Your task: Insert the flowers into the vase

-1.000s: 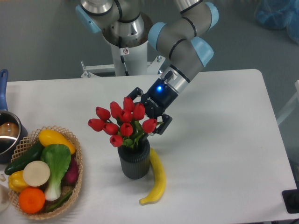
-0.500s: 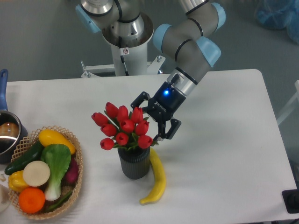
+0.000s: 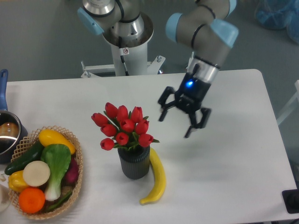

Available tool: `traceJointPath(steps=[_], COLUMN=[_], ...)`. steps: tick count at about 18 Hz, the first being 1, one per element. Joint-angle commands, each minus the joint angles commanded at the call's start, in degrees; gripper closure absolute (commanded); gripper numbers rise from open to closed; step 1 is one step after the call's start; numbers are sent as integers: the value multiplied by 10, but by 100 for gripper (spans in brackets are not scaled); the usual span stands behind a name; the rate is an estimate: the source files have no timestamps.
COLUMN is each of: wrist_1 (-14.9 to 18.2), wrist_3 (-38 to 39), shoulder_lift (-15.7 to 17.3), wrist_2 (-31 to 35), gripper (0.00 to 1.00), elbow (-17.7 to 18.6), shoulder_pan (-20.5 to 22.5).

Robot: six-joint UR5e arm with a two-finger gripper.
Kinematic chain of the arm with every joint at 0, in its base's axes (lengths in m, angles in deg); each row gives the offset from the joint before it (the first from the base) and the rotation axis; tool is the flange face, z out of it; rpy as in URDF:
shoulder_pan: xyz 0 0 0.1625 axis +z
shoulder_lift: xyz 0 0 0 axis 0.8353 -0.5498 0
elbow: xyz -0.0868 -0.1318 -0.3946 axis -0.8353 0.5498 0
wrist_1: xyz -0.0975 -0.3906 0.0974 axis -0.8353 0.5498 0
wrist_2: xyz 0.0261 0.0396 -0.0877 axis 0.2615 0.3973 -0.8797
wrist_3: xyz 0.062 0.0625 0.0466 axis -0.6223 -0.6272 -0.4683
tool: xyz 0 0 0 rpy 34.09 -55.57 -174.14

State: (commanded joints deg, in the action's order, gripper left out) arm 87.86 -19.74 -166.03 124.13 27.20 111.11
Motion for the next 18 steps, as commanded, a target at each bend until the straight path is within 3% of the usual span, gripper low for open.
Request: traceJointPath(steps=[4, 7, 15, 18], wrist_1=[1, 1, 4, 25], wrist_3=[0, -3, -10, -17], shoulder_lift=[4, 3, 9, 19], wrist_2=[29, 89, 220, 264], gripper=[0, 0, 0, 0], elbow=[-36, -60, -90, -96], shoulder_pan=[75, 102, 118, 124])
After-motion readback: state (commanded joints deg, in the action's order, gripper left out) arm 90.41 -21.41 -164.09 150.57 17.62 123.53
